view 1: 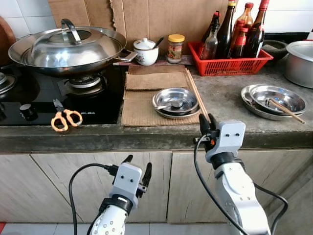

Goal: Kitchen organization

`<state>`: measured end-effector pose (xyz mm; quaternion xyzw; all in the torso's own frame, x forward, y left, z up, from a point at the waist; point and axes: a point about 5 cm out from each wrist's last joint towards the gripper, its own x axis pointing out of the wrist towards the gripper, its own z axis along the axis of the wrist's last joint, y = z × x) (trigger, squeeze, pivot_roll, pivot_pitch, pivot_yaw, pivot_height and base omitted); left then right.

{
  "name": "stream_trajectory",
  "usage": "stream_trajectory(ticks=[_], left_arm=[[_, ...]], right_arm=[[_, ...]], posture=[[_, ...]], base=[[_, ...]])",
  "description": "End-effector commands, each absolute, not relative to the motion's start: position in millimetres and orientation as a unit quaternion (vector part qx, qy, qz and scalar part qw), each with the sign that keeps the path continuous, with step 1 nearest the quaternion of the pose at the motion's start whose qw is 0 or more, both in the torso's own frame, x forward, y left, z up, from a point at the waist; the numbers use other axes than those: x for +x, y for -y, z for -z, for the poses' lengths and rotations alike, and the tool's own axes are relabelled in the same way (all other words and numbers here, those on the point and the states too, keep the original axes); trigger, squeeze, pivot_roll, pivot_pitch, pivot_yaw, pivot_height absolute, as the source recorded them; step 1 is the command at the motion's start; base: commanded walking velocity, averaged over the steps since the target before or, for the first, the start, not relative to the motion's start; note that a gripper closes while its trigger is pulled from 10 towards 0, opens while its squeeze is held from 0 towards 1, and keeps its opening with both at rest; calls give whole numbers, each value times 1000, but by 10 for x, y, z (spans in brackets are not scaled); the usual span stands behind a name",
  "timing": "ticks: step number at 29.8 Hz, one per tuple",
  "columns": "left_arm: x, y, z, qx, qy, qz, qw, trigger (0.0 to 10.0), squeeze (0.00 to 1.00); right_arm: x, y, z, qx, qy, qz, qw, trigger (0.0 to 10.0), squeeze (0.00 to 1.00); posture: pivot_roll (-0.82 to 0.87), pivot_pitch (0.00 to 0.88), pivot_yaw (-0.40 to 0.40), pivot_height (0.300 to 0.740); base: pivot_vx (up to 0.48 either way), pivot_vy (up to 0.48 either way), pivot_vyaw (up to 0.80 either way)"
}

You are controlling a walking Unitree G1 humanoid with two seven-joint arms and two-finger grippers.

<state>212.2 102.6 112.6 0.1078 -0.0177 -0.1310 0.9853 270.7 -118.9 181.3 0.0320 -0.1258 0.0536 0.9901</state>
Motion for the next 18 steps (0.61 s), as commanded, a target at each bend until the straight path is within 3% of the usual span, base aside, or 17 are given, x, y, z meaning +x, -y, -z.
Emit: stream_trajectory(ticks=[1,18], left_arm=[[2116,-1030,-1138,111,24,126,985,10000,0],[2124,-1034,-1137,120,25,122,985,10000,0]], right_arm=[[2704,1191,-1842,36,127,-54,990,10000,0],[2744,1103,-1854,36,125,-66,989,10000,0]], posture=[[46,25,-22,740],[47,29,-18,740]], base=[[-281,0,0],[-315,0,0]])
